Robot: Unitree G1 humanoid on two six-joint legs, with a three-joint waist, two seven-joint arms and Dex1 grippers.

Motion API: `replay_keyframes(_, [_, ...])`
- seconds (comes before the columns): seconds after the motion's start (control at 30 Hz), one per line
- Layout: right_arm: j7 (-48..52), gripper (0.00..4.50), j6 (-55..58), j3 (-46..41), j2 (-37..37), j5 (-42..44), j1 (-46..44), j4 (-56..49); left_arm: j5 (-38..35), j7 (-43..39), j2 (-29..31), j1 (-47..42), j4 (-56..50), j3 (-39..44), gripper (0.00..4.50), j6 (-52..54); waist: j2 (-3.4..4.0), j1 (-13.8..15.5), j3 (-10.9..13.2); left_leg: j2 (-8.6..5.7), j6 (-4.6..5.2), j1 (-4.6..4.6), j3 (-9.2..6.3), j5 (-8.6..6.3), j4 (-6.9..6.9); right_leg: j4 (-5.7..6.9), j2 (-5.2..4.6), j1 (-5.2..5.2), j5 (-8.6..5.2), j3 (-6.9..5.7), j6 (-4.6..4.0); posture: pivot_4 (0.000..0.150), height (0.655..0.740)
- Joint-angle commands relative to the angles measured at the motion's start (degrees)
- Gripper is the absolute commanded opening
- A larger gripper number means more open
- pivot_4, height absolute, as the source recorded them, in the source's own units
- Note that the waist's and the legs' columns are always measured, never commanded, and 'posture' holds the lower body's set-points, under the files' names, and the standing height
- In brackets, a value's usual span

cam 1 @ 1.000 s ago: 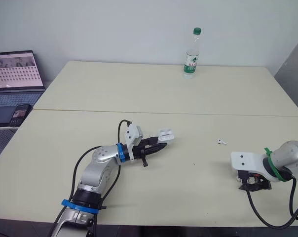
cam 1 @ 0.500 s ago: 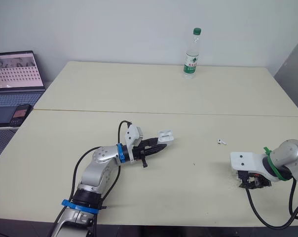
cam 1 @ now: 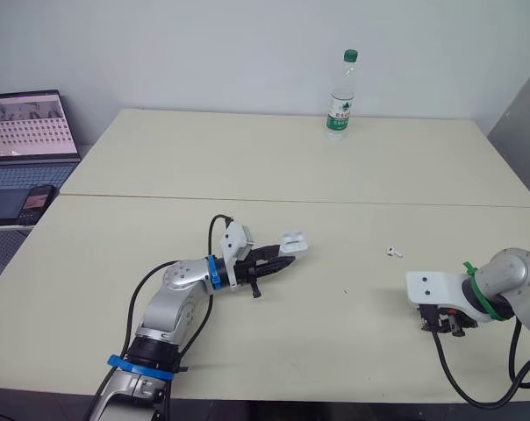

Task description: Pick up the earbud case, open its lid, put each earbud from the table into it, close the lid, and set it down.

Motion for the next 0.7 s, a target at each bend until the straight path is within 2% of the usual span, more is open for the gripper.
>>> replay_keyframes(0.03, [0.78, 0.58, -0.76, -0.31, -0.16, -1.04, 0.04, 0.07, -0.36, 0.21, 0.43, -0.31, -3.01, 0.18, 0.77, -0.14, 0.00, 0.00, 0.00, 0.00, 0.00, 0.00, 0.00, 0.00, 0.00, 0.00, 0.00, 0.00, 0.00, 0.00, 0.00, 0.150, 0.7362])
replay_keyframes(0.1, [0.83, 0.03, -0.80, -0.33, -0.22, -1.29, 0.13, 0.07, -0.33, 0.17, 0.55, -0.35, -3.15, 0.19, 0.77, 0.01, 0.00, 0.00, 0.00, 0.00, 0.00, 0.01, -0.02, 0.00, 0.00, 0.00, 0.00, 0.02, 0.00, -0.01, 0.00, 0.150, 0.7362])
replay_keyframes(0.5, [0.49, 0.03, -0.47, -5.77, -0.72, 1.58, 1.54, -0.82, -0.62, -0.13, 0.42, -1.05, -3.46, 0.08, 0.77, 0.54, 0.00, 0.00, 0.00, 0.00, 0.00, 0.01, -0.01, 0.00, 0.00, 0.00, 0.00, 0.02, 0.00, 0.00, 0.00, 0.150, 0.7362])
replay_keyframes(0.6, [1.77, 0.66, -0.92, -7.80, -1.37, 3.28, 2.37, -2.03, -0.46, -0.25, 0.30, -1.20, -3.20, -0.14, 0.77, 0.53, 0.00, 0.00, 0.00, 0.00, 0.00, 0.02, -0.02, 0.00, 0.00, 0.00, 0.00, 0.02, 0.00, -0.01, 0.00, 0.150, 0.7362])
replay_keyframes(0.7, [0.92, 1.71, -1.39, -8.62, -2.07, 2.45, 3.20, -1.76, -0.54, -0.27, 0.17, -1.29, -3.29, -0.23, 0.77, 0.70, 0.00, 0.00, 0.00, 0.00, 0.00, 0.01, -0.02, 0.00, 0.00, 0.00, 0.00, 0.02, 0.00, -0.01, 0.00, 0.150, 0.7362])
